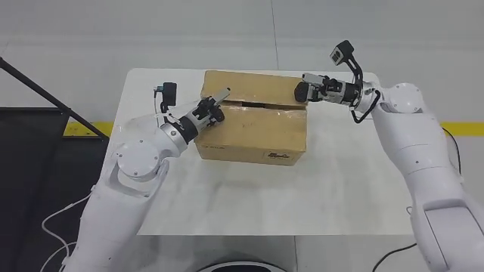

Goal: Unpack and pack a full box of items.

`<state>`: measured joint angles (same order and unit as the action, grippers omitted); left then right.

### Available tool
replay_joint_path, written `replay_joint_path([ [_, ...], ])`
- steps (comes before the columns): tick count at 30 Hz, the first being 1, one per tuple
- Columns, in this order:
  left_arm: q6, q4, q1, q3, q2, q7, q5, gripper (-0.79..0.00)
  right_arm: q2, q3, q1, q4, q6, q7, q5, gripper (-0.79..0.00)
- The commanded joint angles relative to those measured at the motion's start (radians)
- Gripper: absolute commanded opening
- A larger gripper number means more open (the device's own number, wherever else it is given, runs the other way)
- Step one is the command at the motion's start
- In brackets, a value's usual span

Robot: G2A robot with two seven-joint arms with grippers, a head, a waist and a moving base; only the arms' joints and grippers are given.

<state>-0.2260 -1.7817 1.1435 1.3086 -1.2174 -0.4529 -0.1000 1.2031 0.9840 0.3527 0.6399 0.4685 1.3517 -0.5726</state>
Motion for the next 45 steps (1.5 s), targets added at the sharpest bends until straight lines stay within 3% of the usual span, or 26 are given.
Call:
replay_joint_path([
  [1, 0.002, 0.002, 0.001, -0.002, 0.0, 0.007, 0.005, 0.0, -0.005, 0.004, 0.012, 0.01, -0.012, 0.012, -0.007, 0.0],
  [6, 0.001, 0.004, 0.004, -0.006, -0.001, 0.012, 0.009, 0.0, -0.01, 0.017, 0.048, 0.073, -0.054, 0.054, -0.083, 0.0],
  [11, -0.001, 0.006, 0.003, -0.009, -0.001, 0.014, 0.011, 0.0, -0.017, 0.011, 0.06, 0.103, -0.06, 0.06, -0.06, 0.0],
  [23, 0.007, -0.053, 0.026, 0.022, 0.001, 0.059, 0.02, 0.0, -0.008, -0.023, 0.054, 0.051, -0.062, 0.061, -0.037, 0.0],
  [29, 0.013, -0.097, 0.067, 0.086, 0.002, 0.147, -0.001, 0.0, 0.002, -0.041, 0.046, 0.022, -0.049, 0.049, -0.028, 0.0],
  [38, -0.004, -0.125, 0.166, 0.203, -0.005, 0.374, -0.071, 0.0, 0.009, -0.05, 0.038, 0.004, -0.046, 0.046, -0.028, 0.0],
  [45, -0.004, -0.125, 0.166, 0.203, -0.005, 0.374, -0.071, 0.0, 0.009, -0.05, 0.038, 0.004, -0.046, 0.046, -0.028, 0.0],
])
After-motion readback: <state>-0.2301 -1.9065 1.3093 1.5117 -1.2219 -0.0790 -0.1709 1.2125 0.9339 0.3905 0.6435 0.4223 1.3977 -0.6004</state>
